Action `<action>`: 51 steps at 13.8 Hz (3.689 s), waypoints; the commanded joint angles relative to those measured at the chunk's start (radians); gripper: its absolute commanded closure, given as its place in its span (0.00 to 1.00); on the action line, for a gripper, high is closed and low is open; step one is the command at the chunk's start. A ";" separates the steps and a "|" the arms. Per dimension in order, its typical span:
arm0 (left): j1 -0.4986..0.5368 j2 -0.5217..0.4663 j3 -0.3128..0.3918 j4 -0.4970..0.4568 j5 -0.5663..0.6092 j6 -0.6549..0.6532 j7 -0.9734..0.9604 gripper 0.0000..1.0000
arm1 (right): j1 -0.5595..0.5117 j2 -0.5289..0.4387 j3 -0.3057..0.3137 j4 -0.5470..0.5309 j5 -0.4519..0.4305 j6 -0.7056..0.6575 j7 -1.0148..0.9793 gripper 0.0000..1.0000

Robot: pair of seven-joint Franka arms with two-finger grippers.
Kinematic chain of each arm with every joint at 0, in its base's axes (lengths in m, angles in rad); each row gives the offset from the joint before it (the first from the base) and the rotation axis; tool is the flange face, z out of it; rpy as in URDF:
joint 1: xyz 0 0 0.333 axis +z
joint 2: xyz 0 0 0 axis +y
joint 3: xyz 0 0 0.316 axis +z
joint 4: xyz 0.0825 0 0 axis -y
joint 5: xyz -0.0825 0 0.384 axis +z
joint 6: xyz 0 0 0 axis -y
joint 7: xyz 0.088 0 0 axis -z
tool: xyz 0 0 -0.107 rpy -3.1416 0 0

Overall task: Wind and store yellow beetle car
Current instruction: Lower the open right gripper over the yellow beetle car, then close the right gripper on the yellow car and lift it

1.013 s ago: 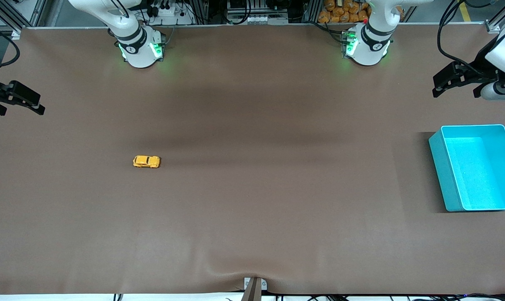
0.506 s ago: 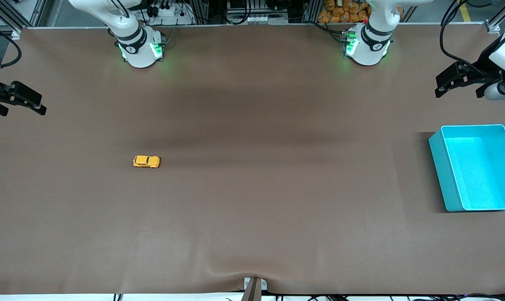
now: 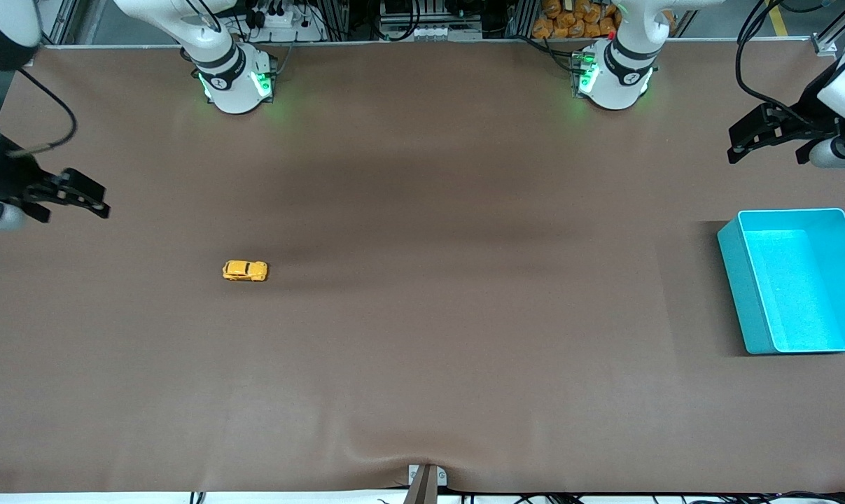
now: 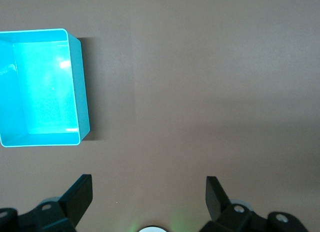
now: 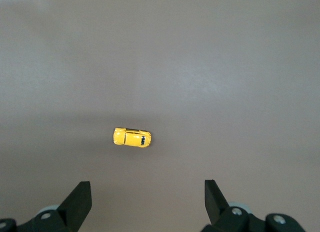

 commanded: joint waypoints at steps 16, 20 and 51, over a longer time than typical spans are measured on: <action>0.007 -0.002 0.002 0.022 -0.003 -0.009 0.010 0.00 | 0.128 0.130 -0.008 -0.508 -0.035 0.641 -0.146 0.00; 0.010 -0.002 0.003 0.024 -0.002 -0.007 0.010 0.00 | 0.133 0.196 -0.010 -0.553 -0.073 0.786 -0.301 0.00; 0.010 0.001 0.006 0.022 0.000 -0.007 0.010 0.00 | 0.165 0.418 -0.007 -0.504 -0.067 0.847 -1.174 0.88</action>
